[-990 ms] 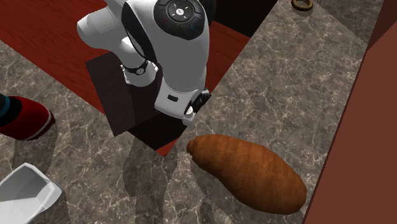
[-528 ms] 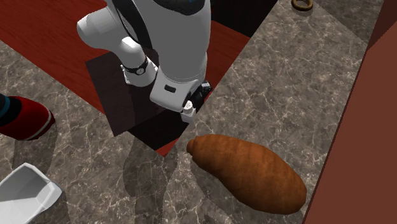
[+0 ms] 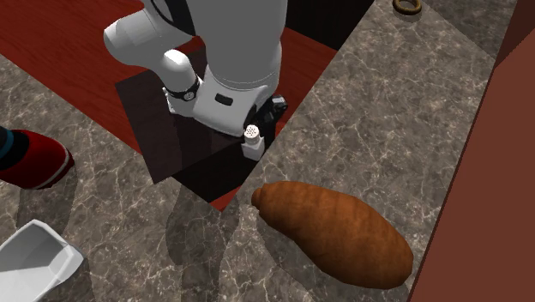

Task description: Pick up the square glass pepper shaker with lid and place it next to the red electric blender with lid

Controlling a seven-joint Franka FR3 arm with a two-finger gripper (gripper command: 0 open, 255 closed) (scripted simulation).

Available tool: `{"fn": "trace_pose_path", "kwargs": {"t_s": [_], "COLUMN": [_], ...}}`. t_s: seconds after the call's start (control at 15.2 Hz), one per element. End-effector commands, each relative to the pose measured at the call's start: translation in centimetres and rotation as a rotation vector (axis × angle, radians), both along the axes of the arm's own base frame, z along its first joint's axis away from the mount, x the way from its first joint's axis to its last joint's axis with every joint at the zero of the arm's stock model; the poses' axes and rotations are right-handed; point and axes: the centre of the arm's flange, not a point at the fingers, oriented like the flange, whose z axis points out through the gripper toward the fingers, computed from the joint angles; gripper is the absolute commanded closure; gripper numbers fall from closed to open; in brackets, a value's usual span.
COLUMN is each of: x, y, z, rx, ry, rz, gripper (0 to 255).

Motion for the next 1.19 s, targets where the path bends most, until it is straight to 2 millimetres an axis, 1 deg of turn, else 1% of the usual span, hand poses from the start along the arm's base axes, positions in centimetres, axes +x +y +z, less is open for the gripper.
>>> {"fn": "trace_pose_path", "kwargs": {"t_s": [0.0,1.12], "x": [0.1,0.1], "y": [-0.1,-0.1], "z": [0.9,9.9], "rx": [0.0,0.0], "ry": [0.001,0.001], "rz": [0.0,0.0], "gripper": [255,255]}}
